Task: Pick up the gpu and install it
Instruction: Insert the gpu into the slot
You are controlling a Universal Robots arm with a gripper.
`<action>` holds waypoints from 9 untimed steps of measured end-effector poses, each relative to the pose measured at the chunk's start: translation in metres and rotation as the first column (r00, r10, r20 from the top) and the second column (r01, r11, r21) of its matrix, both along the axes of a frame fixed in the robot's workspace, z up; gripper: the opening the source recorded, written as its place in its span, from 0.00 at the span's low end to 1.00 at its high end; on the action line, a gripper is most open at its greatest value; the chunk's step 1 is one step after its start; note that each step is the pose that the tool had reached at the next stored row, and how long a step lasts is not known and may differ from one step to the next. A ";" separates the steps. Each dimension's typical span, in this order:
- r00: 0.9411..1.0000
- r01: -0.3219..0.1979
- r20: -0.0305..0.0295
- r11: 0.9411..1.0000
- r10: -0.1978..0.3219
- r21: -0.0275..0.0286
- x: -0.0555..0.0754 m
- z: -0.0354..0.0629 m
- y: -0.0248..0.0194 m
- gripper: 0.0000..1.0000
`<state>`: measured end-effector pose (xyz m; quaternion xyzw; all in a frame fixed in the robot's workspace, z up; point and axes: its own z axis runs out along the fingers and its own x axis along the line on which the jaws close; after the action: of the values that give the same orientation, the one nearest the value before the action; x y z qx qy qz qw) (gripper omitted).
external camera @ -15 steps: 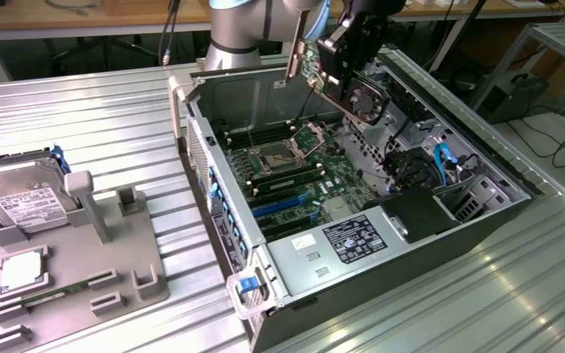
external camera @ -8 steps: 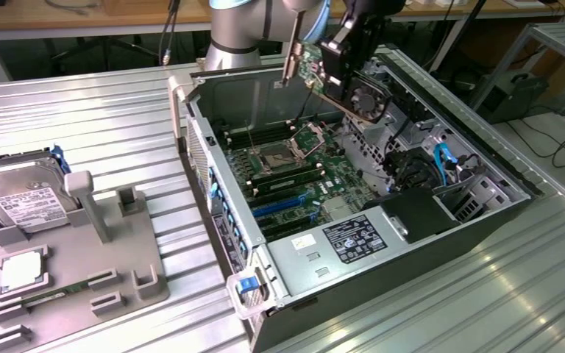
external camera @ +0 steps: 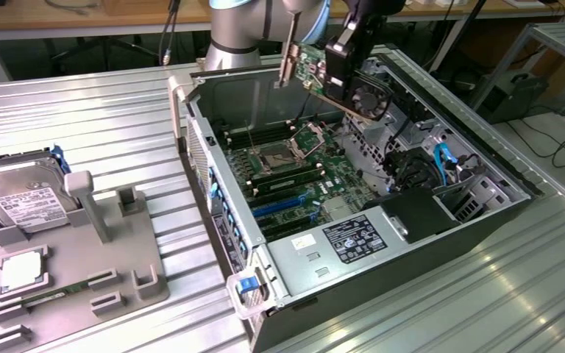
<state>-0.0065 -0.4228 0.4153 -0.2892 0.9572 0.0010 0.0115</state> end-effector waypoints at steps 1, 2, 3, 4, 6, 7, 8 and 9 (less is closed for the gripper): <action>1.000 -0.015 0.000 1.000 0.015 0.000 0.000 0.0000 0.0000 0.28; 0.999 -0.032 0.000 0.999 0.032 0.000 0.000 0.0000 0.0000 0.28; 0.999 -0.047 0.000 0.999 0.047 0.000 0.000 0.0000 0.0000 0.28; 0.998 -0.059 0.000 0.998 0.059 0.000 0.000 0.0000 0.0000 0.28; 0.996 -0.085 0.000 0.996 0.085 0.000 0.000 0.0000 0.0000 0.28; 0.995 -0.097 0.000 0.995 0.097 0.000 0.000 0.0000 0.0000 0.28; 0.993 -0.120 0.000 0.993 0.120 0.000 0.000 0.0000 0.0000 0.28; 0.991 -0.137 0.000 0.991 0.137 0.000 0.000 0.0000 0.0000 0.28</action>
<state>-0.0066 -0.4228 0.4153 -0.3541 0.9351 0.0017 0.0114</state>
